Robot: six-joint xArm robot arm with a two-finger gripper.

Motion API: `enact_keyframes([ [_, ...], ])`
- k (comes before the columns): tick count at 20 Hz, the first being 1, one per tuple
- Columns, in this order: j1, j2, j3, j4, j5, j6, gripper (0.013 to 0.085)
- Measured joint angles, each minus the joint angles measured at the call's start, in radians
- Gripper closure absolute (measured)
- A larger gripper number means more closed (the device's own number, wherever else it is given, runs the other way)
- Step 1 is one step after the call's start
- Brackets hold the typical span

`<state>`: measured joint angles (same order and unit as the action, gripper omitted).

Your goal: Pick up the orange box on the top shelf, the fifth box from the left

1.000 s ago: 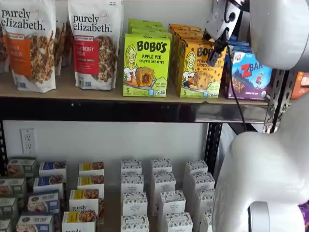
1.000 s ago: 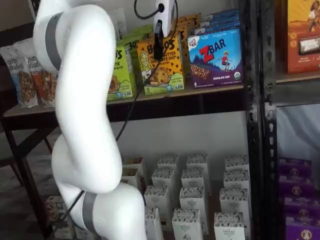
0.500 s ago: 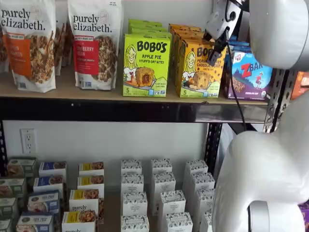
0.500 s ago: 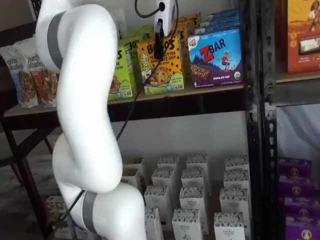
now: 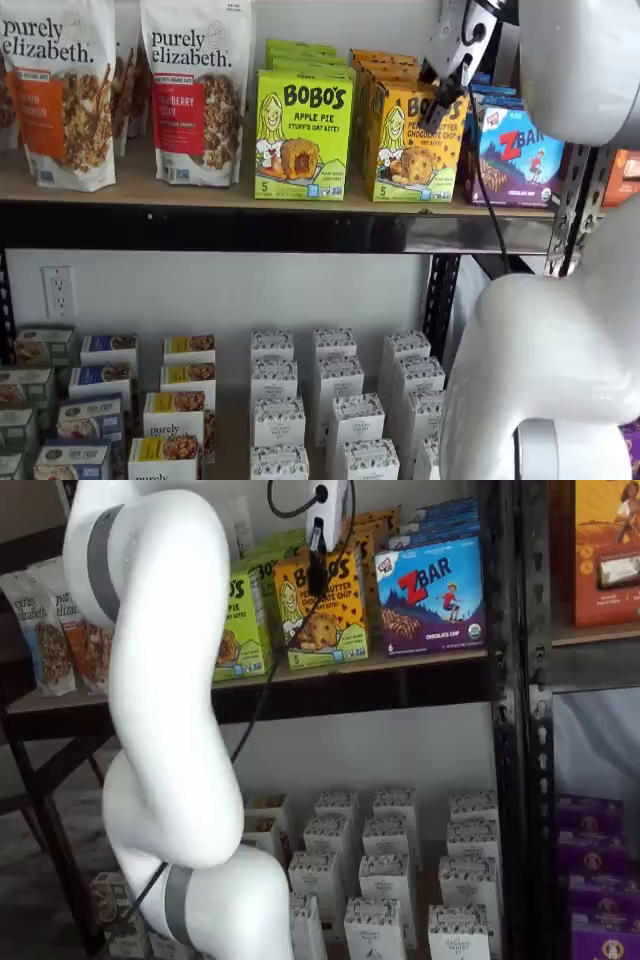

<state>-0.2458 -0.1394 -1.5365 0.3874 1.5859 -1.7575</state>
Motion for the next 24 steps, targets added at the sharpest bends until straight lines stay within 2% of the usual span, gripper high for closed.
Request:
enact_keyframes([
  [8, 0.007, -0.003, -0.001, -0.019, -0.005, 0.005, 0.037],
  [13, 0.008, 0.022, -0.044, -0.045, 0.058, 0.008, 0.037],
  [18, 0.01, 0.024, -0.051, -0.049, 0.07, 0.011, 0.037],
  [21, 0.011, 0.02, -0.045, -0.049, 0.063, 0.011, 0.045],
  [22, 0.011, 0.019, -0.043, -0.049, 0.061, 0.011, 0.045],
  [23, 0.012, 0.017, -0.041, -0.048, 0.059, 0.012, 0.049],
  [24, 0.012, 0.017, -0.04, -0.048, 0.058, 0.012, 0.049],
])
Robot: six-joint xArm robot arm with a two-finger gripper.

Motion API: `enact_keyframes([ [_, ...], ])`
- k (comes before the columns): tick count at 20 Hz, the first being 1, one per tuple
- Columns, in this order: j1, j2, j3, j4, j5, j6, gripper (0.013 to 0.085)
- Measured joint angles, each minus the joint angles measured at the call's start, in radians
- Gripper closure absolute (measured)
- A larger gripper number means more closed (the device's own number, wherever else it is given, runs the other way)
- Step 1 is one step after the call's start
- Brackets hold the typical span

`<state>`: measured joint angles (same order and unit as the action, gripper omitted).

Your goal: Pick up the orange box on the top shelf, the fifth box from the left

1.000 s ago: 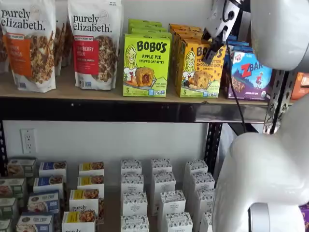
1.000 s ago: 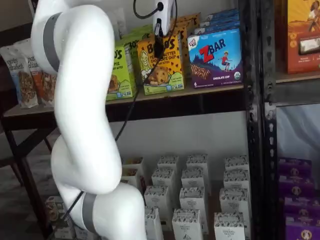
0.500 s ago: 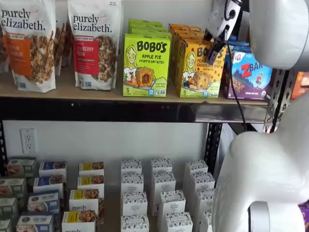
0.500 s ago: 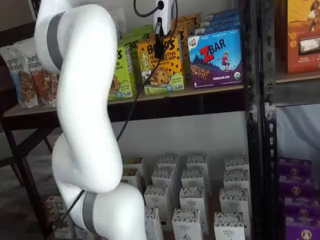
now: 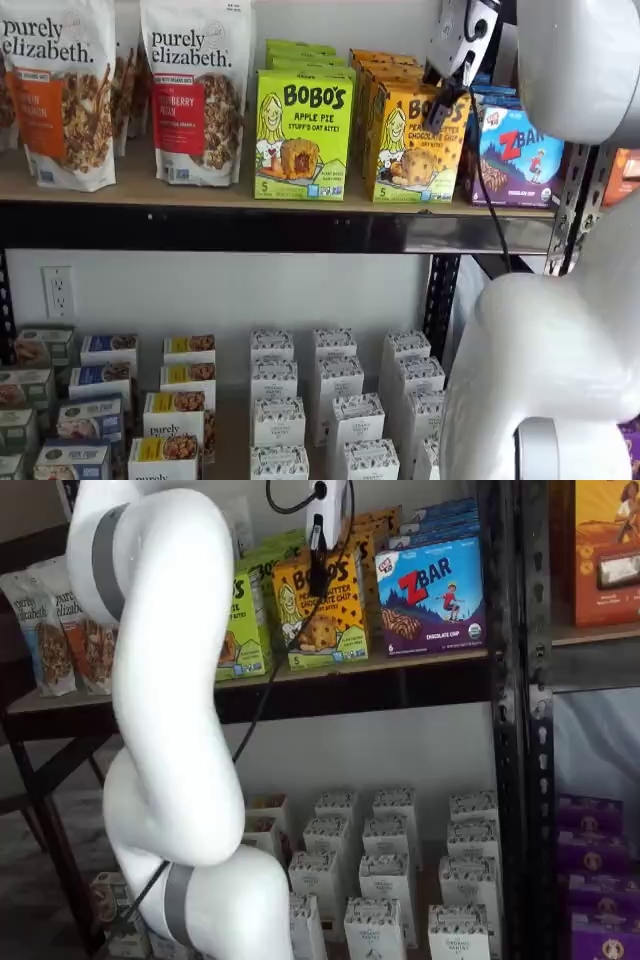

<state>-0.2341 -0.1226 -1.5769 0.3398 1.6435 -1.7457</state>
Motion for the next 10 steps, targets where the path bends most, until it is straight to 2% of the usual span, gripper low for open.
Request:
enact_keyframes([
  [1, 0.0, 0.0, 0.001, 0.0, -0.001, 0.0, 0.053],
  [9, -0.001, -0.001, 0.001, -0.001, 0.002, -0.001, 0.053],
  [10, -0.001, -0.002, 0.002, 0.0, 0.002, -0.001, 0.057],
])
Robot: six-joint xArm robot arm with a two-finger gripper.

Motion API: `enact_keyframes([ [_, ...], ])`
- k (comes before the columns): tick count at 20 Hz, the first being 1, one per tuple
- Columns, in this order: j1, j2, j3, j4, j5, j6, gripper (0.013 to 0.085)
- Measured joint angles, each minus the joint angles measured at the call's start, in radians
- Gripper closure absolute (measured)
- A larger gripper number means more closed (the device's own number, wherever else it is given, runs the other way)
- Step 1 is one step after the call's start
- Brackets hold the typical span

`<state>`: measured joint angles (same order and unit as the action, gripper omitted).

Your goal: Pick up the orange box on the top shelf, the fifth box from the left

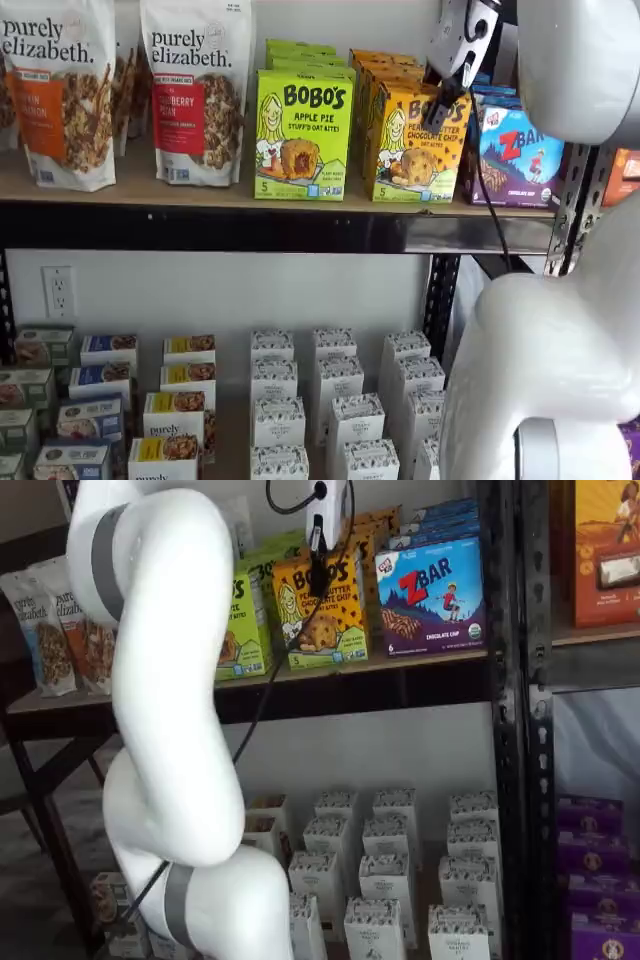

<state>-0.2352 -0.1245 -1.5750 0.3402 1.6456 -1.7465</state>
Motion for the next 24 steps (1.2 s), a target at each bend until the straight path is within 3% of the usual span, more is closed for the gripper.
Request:
enact_keyframes([
  [2, 0.0, -0.001, 0.001, 0.002, -0.001, 0.0, 0.061],
  [11, 0.003, -0.004, -0.007, 0.001, 0.014, 0.006, 0.061],
  [15, 0.013, -0.016, -0.01, -0.024, 0.034, 0.015, 0.061],
  [24, 0.042, -0.046, -0.036, -0.066, 0.174, 0.05, 0.061],
])
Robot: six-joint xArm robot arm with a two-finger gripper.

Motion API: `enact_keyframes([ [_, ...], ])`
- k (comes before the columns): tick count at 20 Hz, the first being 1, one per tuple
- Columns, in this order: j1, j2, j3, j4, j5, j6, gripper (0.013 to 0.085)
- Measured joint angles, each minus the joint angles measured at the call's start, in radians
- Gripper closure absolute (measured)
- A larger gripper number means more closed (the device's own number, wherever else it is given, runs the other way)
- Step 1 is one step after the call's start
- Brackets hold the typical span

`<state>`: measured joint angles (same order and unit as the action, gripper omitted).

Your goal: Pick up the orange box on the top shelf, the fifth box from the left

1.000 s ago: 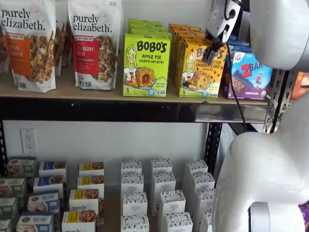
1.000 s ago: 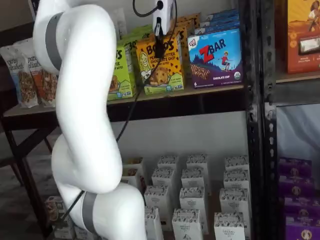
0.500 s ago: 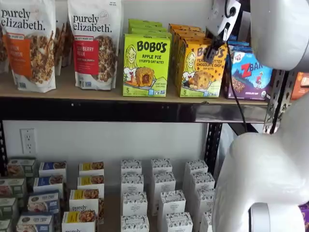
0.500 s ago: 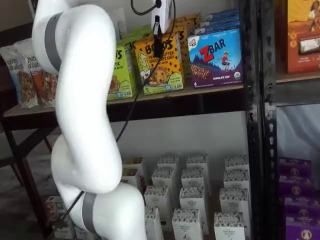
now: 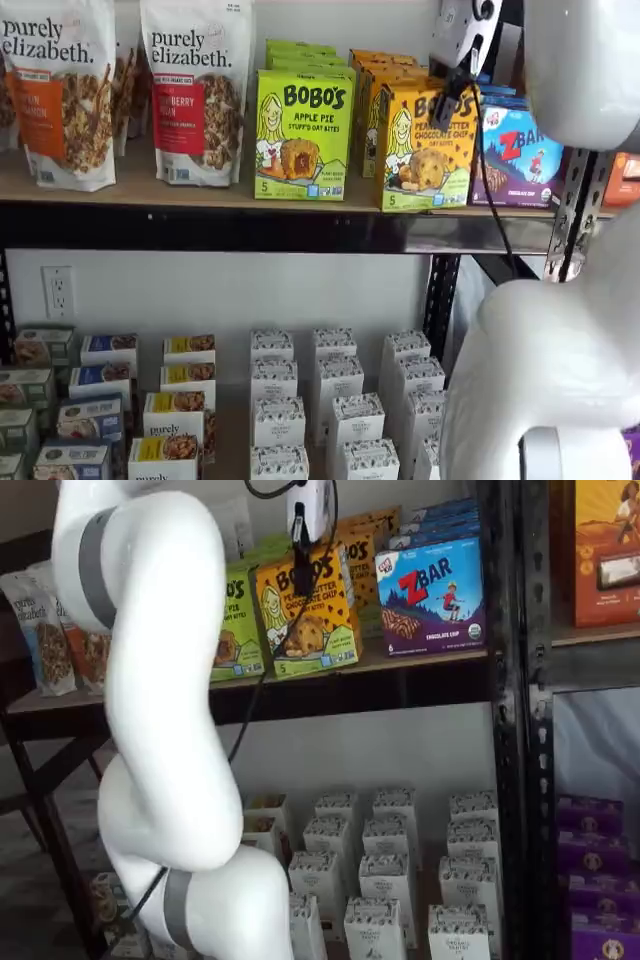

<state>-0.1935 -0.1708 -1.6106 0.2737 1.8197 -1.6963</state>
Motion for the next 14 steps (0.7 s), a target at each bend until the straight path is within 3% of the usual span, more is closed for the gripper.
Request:
enact_keyframes([
  [14, 0.012, -0.194, 0.175, -0.003, 0.027, 0.017, 0.061],
])
